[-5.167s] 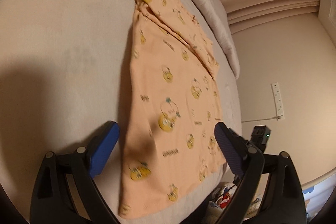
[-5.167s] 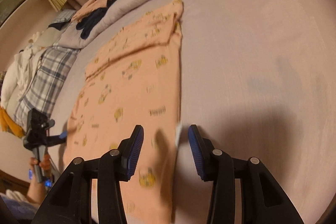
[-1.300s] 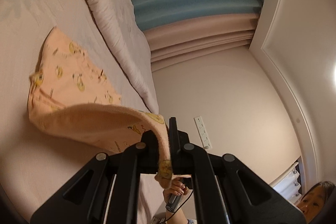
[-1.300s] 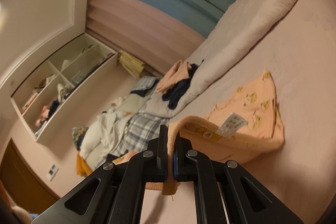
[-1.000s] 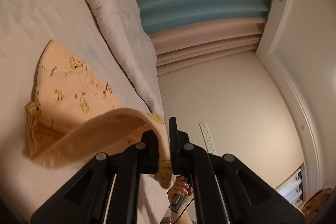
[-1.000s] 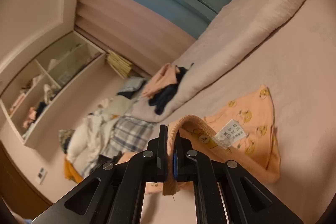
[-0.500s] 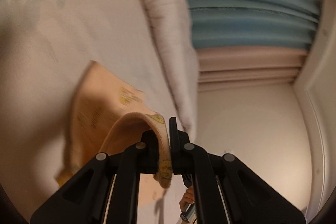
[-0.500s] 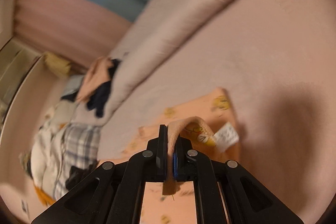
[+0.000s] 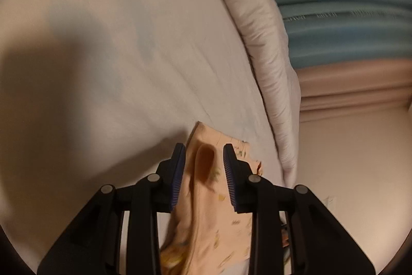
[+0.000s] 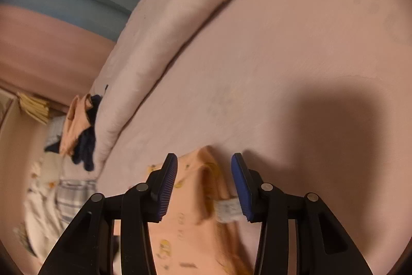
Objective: Fold small clothes
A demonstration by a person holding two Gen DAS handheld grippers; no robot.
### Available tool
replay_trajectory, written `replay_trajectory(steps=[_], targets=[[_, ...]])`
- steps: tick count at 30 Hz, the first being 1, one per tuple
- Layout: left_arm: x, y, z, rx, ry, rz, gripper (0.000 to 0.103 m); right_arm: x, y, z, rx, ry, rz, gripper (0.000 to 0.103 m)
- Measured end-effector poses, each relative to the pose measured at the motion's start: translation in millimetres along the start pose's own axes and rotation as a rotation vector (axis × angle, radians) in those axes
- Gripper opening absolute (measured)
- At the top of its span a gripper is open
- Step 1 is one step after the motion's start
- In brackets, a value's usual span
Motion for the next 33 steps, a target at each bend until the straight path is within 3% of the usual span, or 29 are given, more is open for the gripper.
replay_trajectory(steps=[4, 7, 10, 12, 16, 21, 25, 28, 33], targets=[[-23, -25, -28, -0.010, 0.205, -0.008, 0.029, -31, -20, 31, 0.034, -0.245, 0.058, 0.044], [-56, -24, -50, -0.017, 0.351, 0.053, 0.027, -71, -19, 54, 0.062, -0.436, 0.140, 0.043], [-85, -1, -65, 0.020, 0.462, 0.142, 0.027, -106, -1, 63, 0.025, -0.560, 0.246, 0.023], [-98, 16, -70, 0.056, 0.504, 0.173, 0.027, -119, 19, 64, -0.031, -0.612, 0.306, 0.019], [-103, 56, -73, 0.098, 0.512, 0.232, 0.026, -128, 47, 68, -0.107, -0.692, 0.358, 0.019], [-70, 78, -91, 0.087, 0.469, 0.175, 0.023, -109, 77, 81, -0.238, -0.756, 0.344, 0.019], [-35, 89, -106, 0.027, 0.354, 0.104, 0.023, -82, 96, 102, -0.290, -0.789, 0.251, 0.019], [-14, 86, -105, 0.030, 0.249, 0.045, 0.023, -54, 99, 110, -0.312, -0.729, 0.154, 0.019], [-3, 51, -96, 0.109, 0.277, -0.052, 0.023, -50, 65, 112, -0.342, -0.775, 0.013, 0.019]])
Point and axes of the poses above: each gripper's, at about its wrist camera, not at the fingertips, and y roughly the way its jaws point, z to its left, x to its top, the point moved 3 cm from there along y, roughly the way its jaws point, and after that the axes turned 10 degrees about x, right-handed, at the moved point
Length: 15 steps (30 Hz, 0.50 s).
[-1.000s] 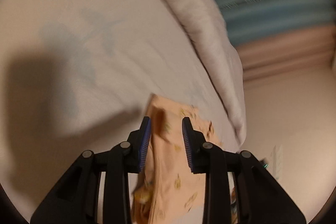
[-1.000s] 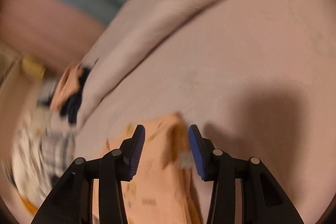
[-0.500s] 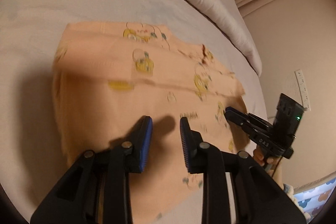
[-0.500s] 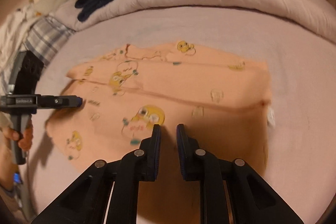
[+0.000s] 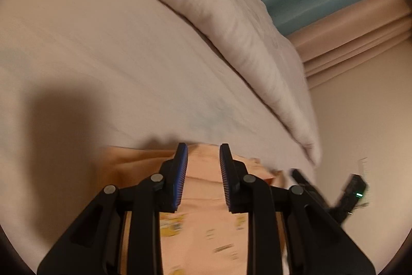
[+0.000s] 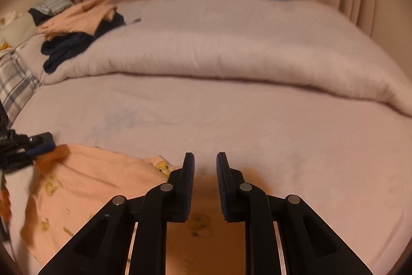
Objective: Fold small clothes
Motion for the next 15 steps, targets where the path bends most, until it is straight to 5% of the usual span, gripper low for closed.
replay_trajectory(steps=[4, 8, 12, 15], targets=[[-9, -29, 11, -0.060, 0.027, 0.005, 0.027, -13, -18, 0, 0.121, 0.008, 0.001, 0.019], [-42, -28, -4, -0.160, 0.138, 0.132, 0.028, -29, -5, 10, 0.232, 0.007, 0.121, 0.019], [-70, 1, -17, -0.105, 0.246, 0.290, 0.028, -39, 20, 33, 0.274, -0.022, 0.235, 0.019], [-71, 28, -21, -0.035, 0.267, 0.315, 0.026, -40, 38, 50, 0.276, -0.066, 0.284, 0.019]])
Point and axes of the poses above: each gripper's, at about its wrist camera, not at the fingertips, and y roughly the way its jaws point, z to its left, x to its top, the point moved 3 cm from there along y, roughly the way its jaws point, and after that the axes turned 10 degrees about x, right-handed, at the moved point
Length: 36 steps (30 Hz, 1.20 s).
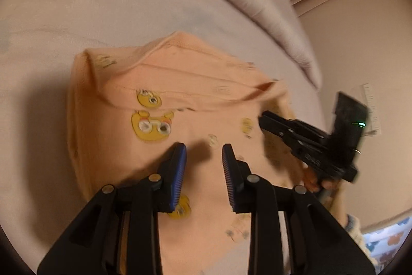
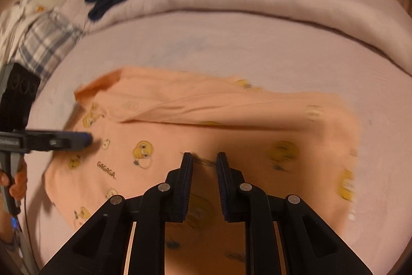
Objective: Fold small clothes
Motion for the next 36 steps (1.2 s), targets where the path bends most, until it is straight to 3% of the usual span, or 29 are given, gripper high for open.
replay_trajectory(steps=[5, 7, 9, 11, 12, 14, 17, 20, 24, 26, 28, 36], targets=[[38, 8, -4, 0.090, -0.028, -0.145, 0.026, 26, 5, 1, -0.026, 0.010, -0.052, 0.019], [55, -4, 3, 0.074, -0.111, -0.246, 0.026, 41, -4, -7, -0.064, 0.052, -0.155, 0.019], [64, -25, 12, 0.012, -0.202, -0.348, 0.029, 46, -21, -16, -0.062, 0.102, -0.257, 0.019], [62, -42, 20, 0.007, -0.225, -0.393, 0.039, 43, -38, -25, -0.033, 0.143, -0.312, 0.019], [60, -49, 21, 0.019, -0.210, -0.399, 0.039, 40, -42, -26, -0.033, 0.140, -0.309, 0.019], [48, -59, 21, 0.041, -0.156, -0.378, 0.039, 28, -49, -25, -0.059, 0.101, -0.280, 0.019], [12, -69, 17, 0.001, -0.065, -0.321, 0.039, 0, -61, -24, -0.119, 0.030, -0.220, 0.019], [-30, -66, 4, -0.002, 0.047, -0.266, 0.038, -28, -70, -19, -0.116, -0.037, -0.186, 0.019], [-90, -54, 12, 0.067, 0.130, -0.188, 0.037, -72, -81, -23, -0.176, -0.062, -0.136, 0.019], [-110, -44, 21, 0.092, 0.129, -0.147, 0.036, -92, -80, -28, -0.242, -0.072, -0.108, 0.019], [-126, -43, 25, 0.068, 0.100, -0.159, 0.034, -110, -82, -33, -0.272, -0.080, -0.106, 0.019], [-159, -64, 30, 0.030, -0.001, -0.154, 0.034, -137, -111, -43, -0.251, 0.096, -0.111, 0.020]])
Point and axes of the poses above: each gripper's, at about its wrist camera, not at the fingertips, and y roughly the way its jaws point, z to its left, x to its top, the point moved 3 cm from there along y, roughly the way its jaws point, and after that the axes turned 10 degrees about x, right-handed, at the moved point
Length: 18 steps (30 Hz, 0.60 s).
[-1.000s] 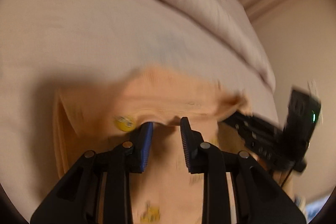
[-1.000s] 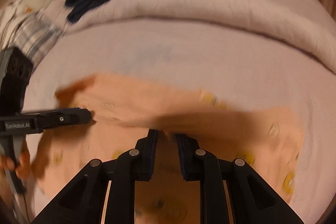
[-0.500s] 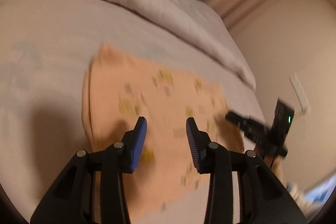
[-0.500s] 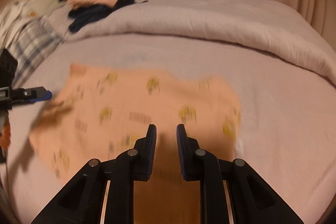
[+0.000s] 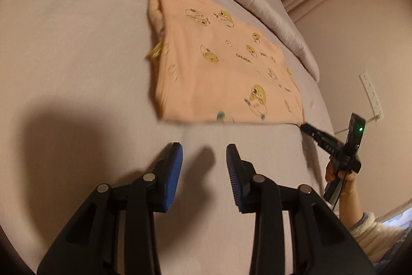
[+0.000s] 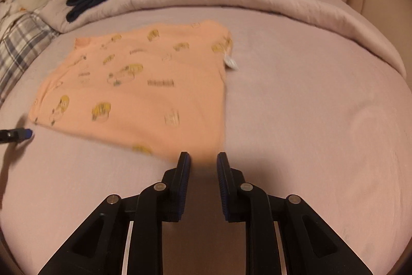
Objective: Fold small clothes
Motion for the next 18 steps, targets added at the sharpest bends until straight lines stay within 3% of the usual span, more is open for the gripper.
replay_trajectory(steps=[3, 5, 6, 7, 18], targets=[[-12, -21, 4, -0.015, -0.063, -0.032, 0.041, -13, -20, 1, 0.074, 0.067, -0.044, 0.021], [-21, -34, 5, -0.025, -0.109, -0.059, 0.053, -22, -35, 1, 0.149, 0.128, -0.084, 0.031], [-25, -39, 6, -0.027, -0.130, -0.070, 0.056, -28, -37, 2, 0.173, 0.150, -0.093, 0.044], [-31, -46, 7, -0.032, -0.157, -0.086, 0.061, -32, -41, 1, 0.198, 0.178, -0.101, 0.050], [-59, -68, 20, -0.080, -0.320, -0.084, 0.073, -65, -52, 1, 0.324, 0.349, -0.122, 0.051]])
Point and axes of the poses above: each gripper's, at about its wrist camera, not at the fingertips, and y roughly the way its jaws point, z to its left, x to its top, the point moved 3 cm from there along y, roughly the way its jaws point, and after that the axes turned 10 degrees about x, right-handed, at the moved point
